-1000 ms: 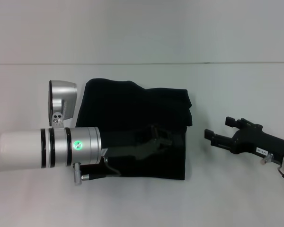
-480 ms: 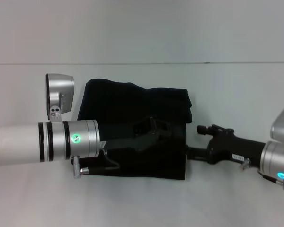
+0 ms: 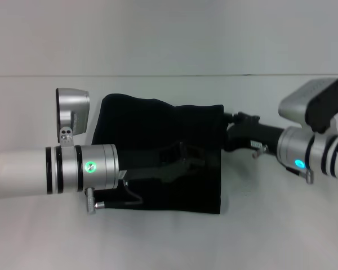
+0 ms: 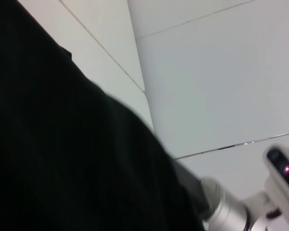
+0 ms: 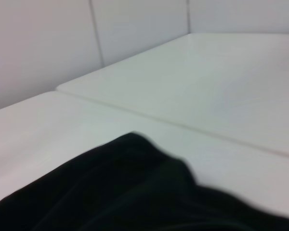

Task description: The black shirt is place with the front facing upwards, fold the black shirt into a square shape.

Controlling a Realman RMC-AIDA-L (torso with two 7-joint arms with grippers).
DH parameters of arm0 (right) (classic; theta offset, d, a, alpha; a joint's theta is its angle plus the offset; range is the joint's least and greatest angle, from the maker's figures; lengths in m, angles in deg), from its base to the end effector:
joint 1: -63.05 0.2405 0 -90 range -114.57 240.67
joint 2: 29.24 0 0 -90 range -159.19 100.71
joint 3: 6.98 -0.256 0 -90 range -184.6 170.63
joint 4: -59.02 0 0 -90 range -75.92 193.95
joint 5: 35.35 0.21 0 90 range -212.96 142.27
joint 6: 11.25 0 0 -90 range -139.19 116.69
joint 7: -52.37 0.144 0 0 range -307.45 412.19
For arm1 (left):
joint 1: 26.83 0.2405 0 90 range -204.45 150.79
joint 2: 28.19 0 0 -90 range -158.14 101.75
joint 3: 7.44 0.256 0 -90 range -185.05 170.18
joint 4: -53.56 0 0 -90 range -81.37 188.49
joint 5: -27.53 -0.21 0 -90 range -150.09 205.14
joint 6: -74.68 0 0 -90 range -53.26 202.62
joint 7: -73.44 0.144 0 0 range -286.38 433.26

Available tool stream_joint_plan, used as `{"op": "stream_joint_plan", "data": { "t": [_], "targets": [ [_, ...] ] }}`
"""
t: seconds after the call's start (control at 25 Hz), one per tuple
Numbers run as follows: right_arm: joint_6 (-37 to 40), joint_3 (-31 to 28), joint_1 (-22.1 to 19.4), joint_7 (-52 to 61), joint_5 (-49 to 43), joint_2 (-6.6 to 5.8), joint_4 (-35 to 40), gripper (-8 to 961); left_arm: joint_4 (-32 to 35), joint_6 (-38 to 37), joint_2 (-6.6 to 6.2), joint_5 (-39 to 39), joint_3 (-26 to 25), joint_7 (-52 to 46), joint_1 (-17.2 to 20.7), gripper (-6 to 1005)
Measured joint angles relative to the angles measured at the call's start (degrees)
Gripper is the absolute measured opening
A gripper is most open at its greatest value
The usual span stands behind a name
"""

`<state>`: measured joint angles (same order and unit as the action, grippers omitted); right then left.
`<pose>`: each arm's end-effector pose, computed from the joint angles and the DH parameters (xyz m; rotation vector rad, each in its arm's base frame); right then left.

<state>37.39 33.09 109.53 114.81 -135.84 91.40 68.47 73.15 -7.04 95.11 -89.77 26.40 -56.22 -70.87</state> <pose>0.2429 0.4025 -0.0837 -2.4088 0.7155 0.4822 -0.1957 0.3478 -0.0794 2.1610 1.8734 0.8356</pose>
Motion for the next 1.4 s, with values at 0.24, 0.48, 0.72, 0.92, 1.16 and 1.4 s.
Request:
{"op": "stream_joint_plan", "data": {
  "t": [0.24,0.48,0.72,0.92,1.16,1.4],
  "targets": [
    [-4.1,-0.06,1.66,-0.04,6.43,-0.15,0.76,944,-0.71,2.14,0.46,-0.67,0.85,1.72,0.43,18],
    [-5.66,-0.05,0.83,-0.13,8.01,-0.34,2.63,945,-2.87,8.28,0.66,-0.64,4.74,2.22,-0.06,19],
    [-10.51,-1.33,-0.56,-0.06,8.9,-0.32,2.77,945,-3.93,8.5,0.96,0.0,5.08,2.25,-0.61,58],
    [-9.9,-6.08,-4.41,-0.06,15.53,-0.6,3.39,944,-4.42,4.85,1.01,2.74,4.62,4.24,-0.36,135],
    [0.69,-7.11,-10.21,0.41,20.29,-1.06,3.93,944,-4.31,-4.36,-0.41,10.82,4.56,5.6,2.0,283],
    [13.75,-4.64,-12.29,0.07,14.7,-1.46,4.29,945,-3.41,-10.37,-3.39,11.76,4.32,4.54,3.63,539]
  ]
}}
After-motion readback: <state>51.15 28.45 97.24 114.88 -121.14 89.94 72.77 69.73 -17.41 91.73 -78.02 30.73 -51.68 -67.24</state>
